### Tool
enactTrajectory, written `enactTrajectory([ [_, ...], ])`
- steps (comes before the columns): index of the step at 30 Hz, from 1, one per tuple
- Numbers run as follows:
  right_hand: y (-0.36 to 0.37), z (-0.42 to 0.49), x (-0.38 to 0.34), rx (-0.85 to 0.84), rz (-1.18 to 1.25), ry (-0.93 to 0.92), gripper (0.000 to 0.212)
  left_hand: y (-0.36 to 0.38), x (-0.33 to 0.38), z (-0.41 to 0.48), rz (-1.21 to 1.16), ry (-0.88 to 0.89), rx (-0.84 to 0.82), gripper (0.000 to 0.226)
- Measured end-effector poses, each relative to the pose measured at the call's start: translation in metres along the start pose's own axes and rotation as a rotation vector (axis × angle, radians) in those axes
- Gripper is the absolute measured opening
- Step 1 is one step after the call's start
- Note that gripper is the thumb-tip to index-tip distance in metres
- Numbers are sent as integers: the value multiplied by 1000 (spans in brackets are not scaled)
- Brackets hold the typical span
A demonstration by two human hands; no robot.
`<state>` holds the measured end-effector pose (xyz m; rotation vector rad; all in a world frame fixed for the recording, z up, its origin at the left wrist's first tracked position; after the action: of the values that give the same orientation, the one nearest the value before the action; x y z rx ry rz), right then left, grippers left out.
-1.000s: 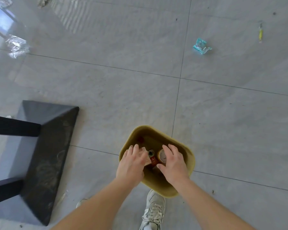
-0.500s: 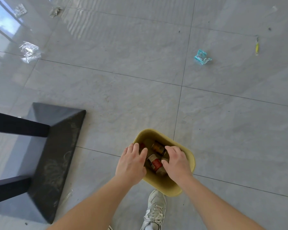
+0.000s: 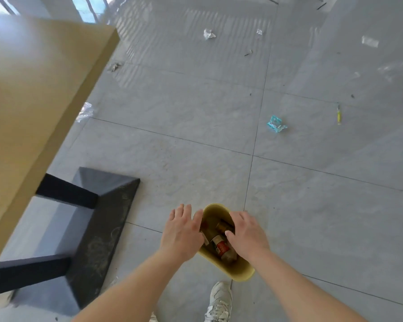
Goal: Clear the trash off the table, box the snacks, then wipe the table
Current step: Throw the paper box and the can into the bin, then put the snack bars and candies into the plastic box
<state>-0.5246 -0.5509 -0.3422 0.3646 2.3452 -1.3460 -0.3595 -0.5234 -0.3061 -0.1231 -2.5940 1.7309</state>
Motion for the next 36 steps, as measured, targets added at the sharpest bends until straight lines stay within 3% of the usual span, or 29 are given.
enactTrajectory([
  [3, -40, -25, -44, 9, -29, -50, 50, -54, -16, -29, 18, -11, 8, 61],
  [9, -111, -64, -127, 79, -58, -177, 42, -147, -47, -82, 47, -61, 175, 59],
  [16, -166, -92, -221, 110, -95, -369, 56, -216, -83, -141, 91, -172, 301, 63],
  [36, -180, -149, -446, 73, -198, -821, 55, -297, -225, -296, 11, -617, 497, 64],
])
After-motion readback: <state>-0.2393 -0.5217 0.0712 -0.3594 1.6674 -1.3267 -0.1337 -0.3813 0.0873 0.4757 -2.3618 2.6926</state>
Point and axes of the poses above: each hand's wrist, its own z-axis towards the middle knuckle, its own y-axis out of the palm, x = y × z, the point moved 10 cm from there along z, towards the middle knuckle, and after that the axes turned 10 degrees about z, right-handed, at the moved point
